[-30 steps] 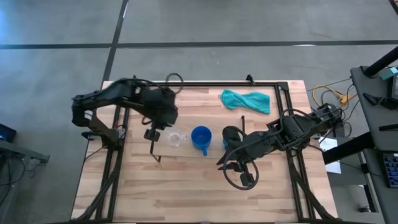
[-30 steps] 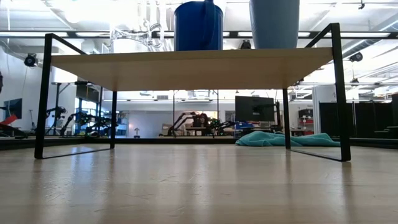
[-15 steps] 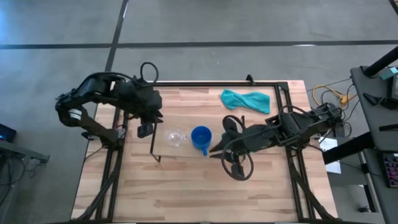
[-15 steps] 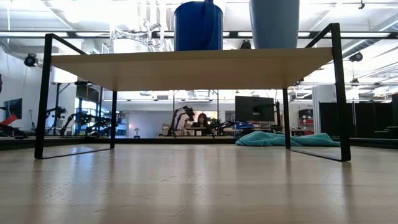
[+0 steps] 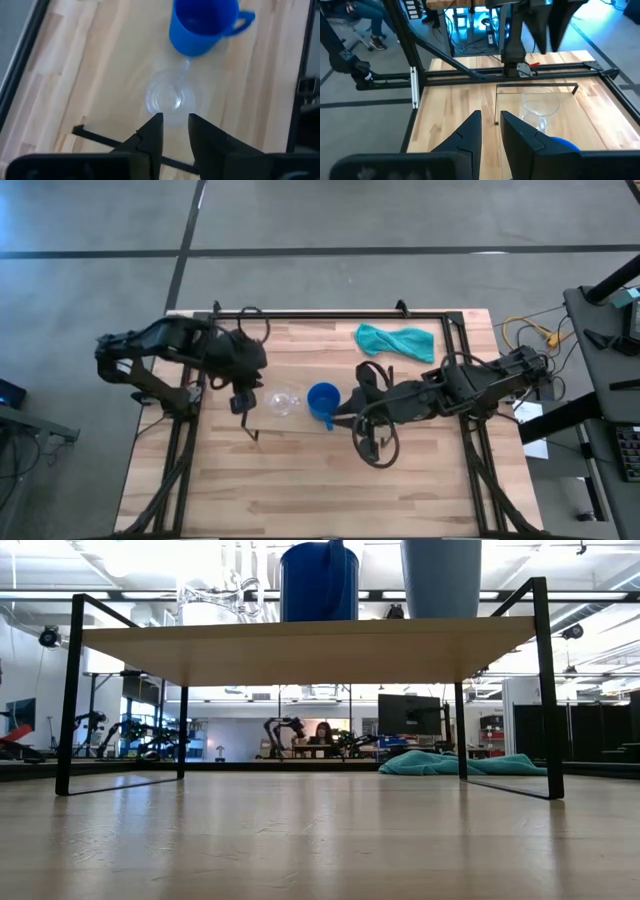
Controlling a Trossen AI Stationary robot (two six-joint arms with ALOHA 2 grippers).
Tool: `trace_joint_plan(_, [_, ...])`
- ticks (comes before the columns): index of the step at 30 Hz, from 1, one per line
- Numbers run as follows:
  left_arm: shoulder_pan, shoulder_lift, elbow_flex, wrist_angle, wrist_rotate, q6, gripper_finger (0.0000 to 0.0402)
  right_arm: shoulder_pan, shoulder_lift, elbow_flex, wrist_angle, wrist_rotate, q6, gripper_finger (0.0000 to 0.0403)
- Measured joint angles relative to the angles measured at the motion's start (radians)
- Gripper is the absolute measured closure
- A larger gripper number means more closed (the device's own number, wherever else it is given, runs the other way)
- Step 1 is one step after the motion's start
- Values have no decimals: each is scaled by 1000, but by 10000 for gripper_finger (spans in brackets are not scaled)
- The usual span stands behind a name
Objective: Stack small to large cups/mugs on shelf
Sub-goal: Return to Home Position
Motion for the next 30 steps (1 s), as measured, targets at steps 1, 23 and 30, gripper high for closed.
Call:
trace_joint_plan(1, [-12, 0, -6, -9, -1, 0, 332, 0, 0, 0, -1, 0, -1, 339])
trace_joint_plan(23, [-111, -208, -8, -30, -116, -23, 401, 0, -141, 80, -342, -2, 10, 394])
trace_joint_plan(30, [-112, -318, -12, -29, -136, -50, 401, -6, -187, 79, -381, 39, 64, 394])
